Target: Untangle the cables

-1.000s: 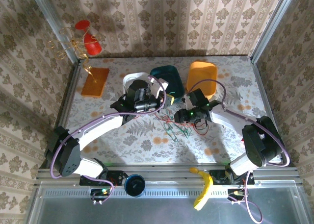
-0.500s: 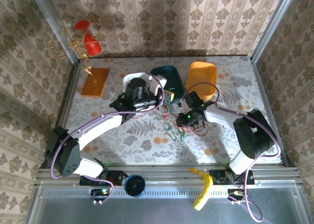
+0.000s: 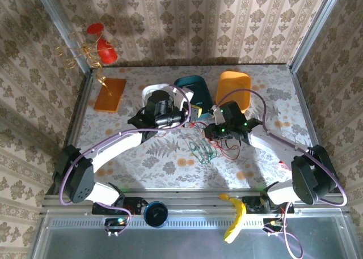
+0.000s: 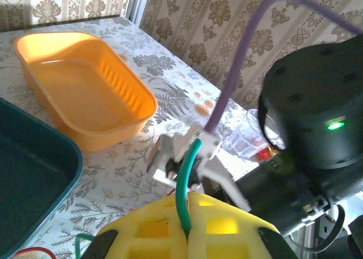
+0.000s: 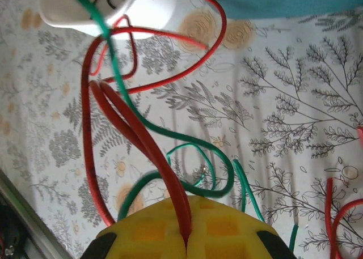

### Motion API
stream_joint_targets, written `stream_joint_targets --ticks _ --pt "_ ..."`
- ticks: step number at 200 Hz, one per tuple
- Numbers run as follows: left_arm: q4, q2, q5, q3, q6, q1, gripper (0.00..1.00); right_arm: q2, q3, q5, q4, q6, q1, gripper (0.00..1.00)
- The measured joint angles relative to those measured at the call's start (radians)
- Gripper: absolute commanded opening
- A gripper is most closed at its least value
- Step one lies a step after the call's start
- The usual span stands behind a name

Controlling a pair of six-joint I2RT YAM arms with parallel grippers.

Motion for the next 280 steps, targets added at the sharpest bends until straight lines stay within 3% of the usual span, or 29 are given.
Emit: stream_joint_targets --ticks 85,161,210,237,251,271,280 --pt "0.043 0.098 0.008 0.010 -0.013 0.005 0.00 -0.080 -0.057 -0.006 -0.027 -0.042 0.023 0.06" --pt "0.108 0.152 0.012 0.211 -0.023 0.132 0.00 -0.013 -0.074 0.079 -0.082 -0.059 0.023 0.06" --pt "0.119 0.431 -0.037 0.392 -0.058 0.192 0.00 -0.005 -0.074 0.110 -0.100 -0.059 0.023 0.06" --pt "0.003 0.613 -0.075 0.546 -0.080 0.223 0.00 -0.005 -0.074 0.119 -0.118 -0.059 0.023 0.06" --pt "-0.081 0.684 -0.089 0.641 -0.079 0.230 0.42 -0.007 -0.074 0.126 -0.129 -0.059 0.023 0.06" --pt "-0.203 0.761 -0.100 0.806 -0.079 0.232 0.66 -0.019 -0.074 0.137 -0.134 -0.059 0.023 0.06" --pt "-0.252 0.778 -0.109 0.873 -0.077 0.232 0.71 -0.027 -0.074 0.140 -0.134 -0.059 0.023 0.06"
